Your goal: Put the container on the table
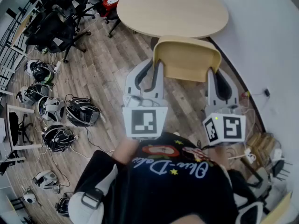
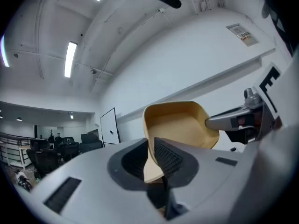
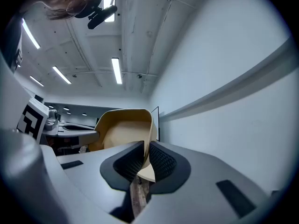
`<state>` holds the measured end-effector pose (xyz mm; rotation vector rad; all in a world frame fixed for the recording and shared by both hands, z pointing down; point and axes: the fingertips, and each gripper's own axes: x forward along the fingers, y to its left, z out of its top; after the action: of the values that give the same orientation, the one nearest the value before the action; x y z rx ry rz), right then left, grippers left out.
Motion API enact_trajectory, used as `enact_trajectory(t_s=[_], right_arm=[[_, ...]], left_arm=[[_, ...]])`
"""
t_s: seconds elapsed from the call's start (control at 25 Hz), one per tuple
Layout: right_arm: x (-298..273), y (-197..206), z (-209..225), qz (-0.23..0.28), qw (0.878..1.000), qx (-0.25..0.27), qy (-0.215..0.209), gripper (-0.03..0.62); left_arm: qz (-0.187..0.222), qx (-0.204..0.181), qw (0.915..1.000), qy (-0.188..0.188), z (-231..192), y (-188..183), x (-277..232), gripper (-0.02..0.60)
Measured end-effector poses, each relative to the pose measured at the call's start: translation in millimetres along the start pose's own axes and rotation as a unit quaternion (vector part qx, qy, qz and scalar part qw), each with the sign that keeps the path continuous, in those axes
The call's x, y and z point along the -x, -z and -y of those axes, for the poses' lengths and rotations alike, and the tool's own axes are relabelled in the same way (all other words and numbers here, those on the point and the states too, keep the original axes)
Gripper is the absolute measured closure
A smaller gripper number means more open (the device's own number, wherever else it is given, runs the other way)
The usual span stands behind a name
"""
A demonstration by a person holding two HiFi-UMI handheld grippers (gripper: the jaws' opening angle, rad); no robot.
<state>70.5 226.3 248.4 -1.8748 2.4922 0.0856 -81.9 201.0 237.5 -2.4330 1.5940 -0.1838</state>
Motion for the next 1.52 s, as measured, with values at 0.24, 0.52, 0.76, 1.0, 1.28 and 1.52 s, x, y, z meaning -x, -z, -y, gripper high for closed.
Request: enact_trajectory(t_s=[0.24, 0.52, 0.76, 1.0, 1.28, 1.52], right_arm=[[5.2, 0.6, 9.3, 0.001, 1.0, -0.007, -0.002, 0.557], [20.1, 4.5, 20.6, 0.001, 1.0, -0.021, 0.0, 0.557], [35.1, 10.4, 33.9, -0.001, 1.0, -0.031, 0.005, 0.557], [44.2, 17.4, 52.1, -0.003, 0.999, -0.036, 0.017, 0.557], [40.7, 21.2, 73.1, 0.002, 0.999, -0.033, 0.041, 0.557], [19.7, 16.7, 93.6, 0.002, 0.998, -0.019, 0.06, 0.557]], left_arm=[[-0.002, -0.004, 1.0, -0.002, 9.3, -4.3, -0.7, 0.545], [-0.005, -0.013, 0.9999, -0.002, 27.9, -7.5, 3.1, 0.545], [-0.013, -0.026, 0.9996, 0.003, 49.1, -8.5, 4.9, 0.545], [-0.017, -0.038, 0.999, 0.015, 68.5, -8.0, -2.5, 0.545], [-0.005, -0.04, 0.9985, 0.036, 81.2, -7.2, -26.4, 0.545], [0.012, -0.027, 0.9982, 0.053, 81.3, -11.9, -60.0, 0.545]])
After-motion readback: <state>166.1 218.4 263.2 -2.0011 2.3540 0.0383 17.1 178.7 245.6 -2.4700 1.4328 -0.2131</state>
